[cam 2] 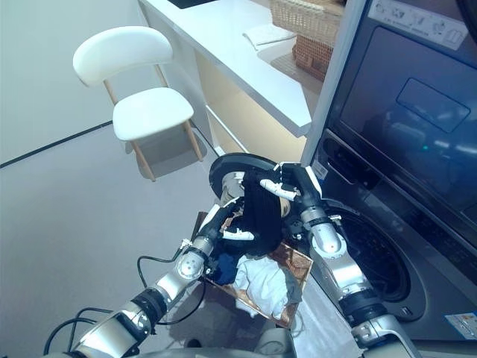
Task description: Pick up the clothes and place them into the washing machine
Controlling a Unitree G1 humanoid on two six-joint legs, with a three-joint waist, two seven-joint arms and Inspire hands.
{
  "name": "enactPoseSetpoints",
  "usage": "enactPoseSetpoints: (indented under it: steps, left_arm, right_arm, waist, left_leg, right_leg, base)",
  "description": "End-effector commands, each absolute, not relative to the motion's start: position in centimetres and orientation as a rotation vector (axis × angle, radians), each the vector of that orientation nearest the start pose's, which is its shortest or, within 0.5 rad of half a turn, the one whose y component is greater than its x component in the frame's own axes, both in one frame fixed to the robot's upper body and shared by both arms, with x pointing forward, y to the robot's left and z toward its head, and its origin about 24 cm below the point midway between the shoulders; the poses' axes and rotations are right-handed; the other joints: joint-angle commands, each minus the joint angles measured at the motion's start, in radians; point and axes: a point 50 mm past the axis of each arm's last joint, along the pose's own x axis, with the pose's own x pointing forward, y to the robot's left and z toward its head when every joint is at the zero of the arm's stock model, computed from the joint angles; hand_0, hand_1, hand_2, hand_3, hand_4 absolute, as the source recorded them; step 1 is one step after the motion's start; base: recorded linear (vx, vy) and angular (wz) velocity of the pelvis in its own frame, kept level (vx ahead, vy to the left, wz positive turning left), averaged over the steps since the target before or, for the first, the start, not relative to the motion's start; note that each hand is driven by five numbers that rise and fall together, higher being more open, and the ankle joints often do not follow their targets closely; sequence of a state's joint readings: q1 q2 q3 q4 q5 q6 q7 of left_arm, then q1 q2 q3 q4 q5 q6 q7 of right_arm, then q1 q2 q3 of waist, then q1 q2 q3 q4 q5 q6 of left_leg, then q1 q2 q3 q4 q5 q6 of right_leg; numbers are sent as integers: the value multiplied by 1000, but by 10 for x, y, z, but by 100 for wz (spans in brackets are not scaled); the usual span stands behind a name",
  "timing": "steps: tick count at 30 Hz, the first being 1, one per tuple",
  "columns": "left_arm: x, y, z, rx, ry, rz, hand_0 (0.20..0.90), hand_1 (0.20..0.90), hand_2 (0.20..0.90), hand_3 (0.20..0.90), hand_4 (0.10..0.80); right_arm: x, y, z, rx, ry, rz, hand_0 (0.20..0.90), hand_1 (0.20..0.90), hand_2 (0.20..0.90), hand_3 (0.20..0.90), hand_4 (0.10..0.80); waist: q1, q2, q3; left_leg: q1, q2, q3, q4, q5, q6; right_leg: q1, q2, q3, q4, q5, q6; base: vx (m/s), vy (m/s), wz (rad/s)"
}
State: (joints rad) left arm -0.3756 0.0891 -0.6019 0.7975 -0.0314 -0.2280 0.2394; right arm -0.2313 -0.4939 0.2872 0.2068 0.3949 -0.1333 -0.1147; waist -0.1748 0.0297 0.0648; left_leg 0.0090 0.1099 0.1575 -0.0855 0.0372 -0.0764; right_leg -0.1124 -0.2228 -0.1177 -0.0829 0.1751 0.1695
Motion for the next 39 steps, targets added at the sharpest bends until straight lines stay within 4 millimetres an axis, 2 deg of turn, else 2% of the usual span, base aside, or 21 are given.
enactPoseSetpoints:
  steps: [1, 14, 33, 34, 36, 37, 39]
  left_arm:
    - [308, 36, 21, 294, -62, -374, 900, 900, 900, 900, 800]
    - [306, 20, 23, 217, -41, -389, 900, 900, 900, 900, 800]
    - [308, 7, 35, 236, -90, -395, 900, 900, 900, 900, 800]
    - [308, 7, 35, 232, -89, -393, 755, 755, 755, 755, 696]
    - [308, 7, 35, 223, -85, -387, 258, 258, 258, 258, 341]
    - [309, 8, 35, 215, -80, -382, 200, 200, 200, 200, 300]
    - [309, 8, 35, 209, -77, -377, 200, 200, 200, 200, 300]
  right_arm:
    - [313, -160, 164, -59, -522, 175, 200, 200, 200, 200, 300]
    - [323, -124, 170, -21, -515, 276, 200, 200, 200, 200, 300]
    - [307, -114, 172, 17, -558, 326, 200, 200, 200, 200, 300]
    - [307, -114, 172, 18, -560, 326, 200, 200, 200, 200, 300]
    - [305, -115, 172, 21, -564, 326, 200, 200, 200, 200, 300]
    - [305, -115, 172, 20, -563, 325, 200, 200, 200, 200, 300]
    - [305, -116, 171, 22, -559, 320, 200, 200, 200, 200, 300]
  waist:
    - [23, -37, -22]
    - [40, -59, -31]
    - [25, -68, -33]
    - [23, -68, -34]
    - [21, -67, -34]
    - [19, -68, -34]
    - [19, -68, -35]
  left_leg:
    - [89, 42, -6, -2, -58, -80]
    - [99, 43, -9, -2, -61, -76]
    - [109, 44, 7, -2, -68, -71]
    - [109, 44, 8, -2, -68, -71]
    - [109, 44, 10, -2, -69, -71]
    - [110, 44, 10, -2, -69, -72]
    - [110, 43, 11, -2, -69, -71]
  right_leg:
    - [65, -40, -20, 31, -24, 38]
    - [79, -41, -26, 30, -24, 38]
    - [76, -36, -10, 25, -21, 39]
    - [75, -35, -9, 26, -22, 39]
    - [74, -35, -7, 25, -22, 39]
    - [74, -35, -6, 25, -22, 39]
    - [75, -34, -6, 26, -22, 39]
  base:
    - [7, 2, 3]
    - [1, 3, 3]
    - [5, -1, -3]
    - [4, 3, -5]
    - [8, 2, -4]
    - [0, 0, 0]
    - [0, 0, 0]
